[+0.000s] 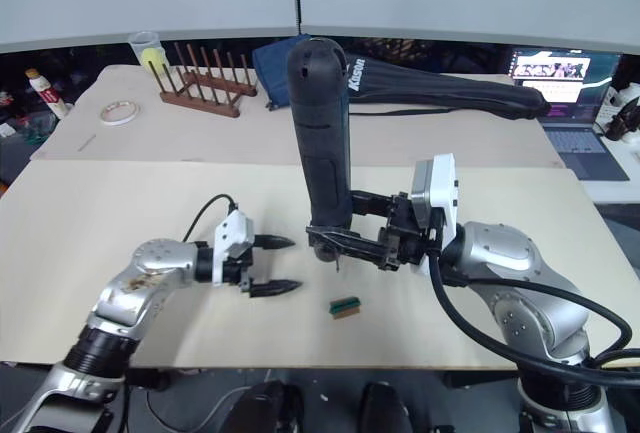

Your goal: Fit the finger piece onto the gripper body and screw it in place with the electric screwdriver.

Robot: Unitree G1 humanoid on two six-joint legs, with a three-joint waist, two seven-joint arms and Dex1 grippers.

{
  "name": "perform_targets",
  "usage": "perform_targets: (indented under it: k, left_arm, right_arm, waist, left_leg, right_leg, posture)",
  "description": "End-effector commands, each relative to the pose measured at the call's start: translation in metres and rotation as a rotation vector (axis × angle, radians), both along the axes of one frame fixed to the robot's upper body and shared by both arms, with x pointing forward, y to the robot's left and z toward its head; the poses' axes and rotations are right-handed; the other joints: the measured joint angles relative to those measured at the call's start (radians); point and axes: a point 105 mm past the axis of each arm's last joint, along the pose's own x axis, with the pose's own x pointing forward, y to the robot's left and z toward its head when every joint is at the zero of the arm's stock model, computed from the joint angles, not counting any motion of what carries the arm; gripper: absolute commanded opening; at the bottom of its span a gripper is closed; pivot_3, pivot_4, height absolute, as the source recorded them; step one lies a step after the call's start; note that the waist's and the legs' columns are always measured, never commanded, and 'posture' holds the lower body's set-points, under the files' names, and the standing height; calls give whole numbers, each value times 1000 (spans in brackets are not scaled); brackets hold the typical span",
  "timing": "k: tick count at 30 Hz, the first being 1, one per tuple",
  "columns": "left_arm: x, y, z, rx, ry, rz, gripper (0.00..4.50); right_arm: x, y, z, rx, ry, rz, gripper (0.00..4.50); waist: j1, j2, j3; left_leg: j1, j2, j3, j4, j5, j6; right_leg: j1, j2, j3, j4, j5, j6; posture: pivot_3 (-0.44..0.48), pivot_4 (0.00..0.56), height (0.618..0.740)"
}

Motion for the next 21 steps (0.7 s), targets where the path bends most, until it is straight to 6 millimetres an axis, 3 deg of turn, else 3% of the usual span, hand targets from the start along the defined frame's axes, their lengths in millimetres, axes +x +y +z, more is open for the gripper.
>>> perform_targets:
  k: [1,12,15,18,21]
  left_arm:
    - [14,-9,-3,-15,-29,82,4500]
    - [36,-44,-10,-40,-86,120,4500]
    - [37,-47,-12,-44,-88,77,3701]
    - [34,-45,-6,-31,-110,-31,2429]
    - [30,-45,5,-21,-155,-185,2439]
  right_arm:
    - [-1,-2,13,14,-53,-6,1899]
    - [11,-11,10,-10,-33,-56,1899]
    - [10,-11,10,-15,-36,-61,1899]
    - [8,-14,11,-19,-38,-58,1899]
    - [7,-16,11,-29,-35,-58,1899]
  waist:
    - [0,0,0]
    - [0,0,0]
    - [0,-1,0]
    - [0,-1,0]
    - [-1,-1,1]
  left_leg:
    - [0,0,0,0,0,0]
    - [0,0,0,0,0,1]
    - [0,0,0,0,0,1]
    - [0,0,0,0,-1,1]
    - [0,0,0,0,-1,1]
  right_leg:
    - [0,0,0,0,0,0]
    - [0,0,0,0,0,0]
    - [0,0,0,0,0,0]
    - [0,0,0,0,1,0]
    - [-1,0,0,0,0,0]
  posture:
    - [0,150,740]
    - [0,150,740]
    - [0,150,740]
    - [0,150,740]
    - [0,150,740]
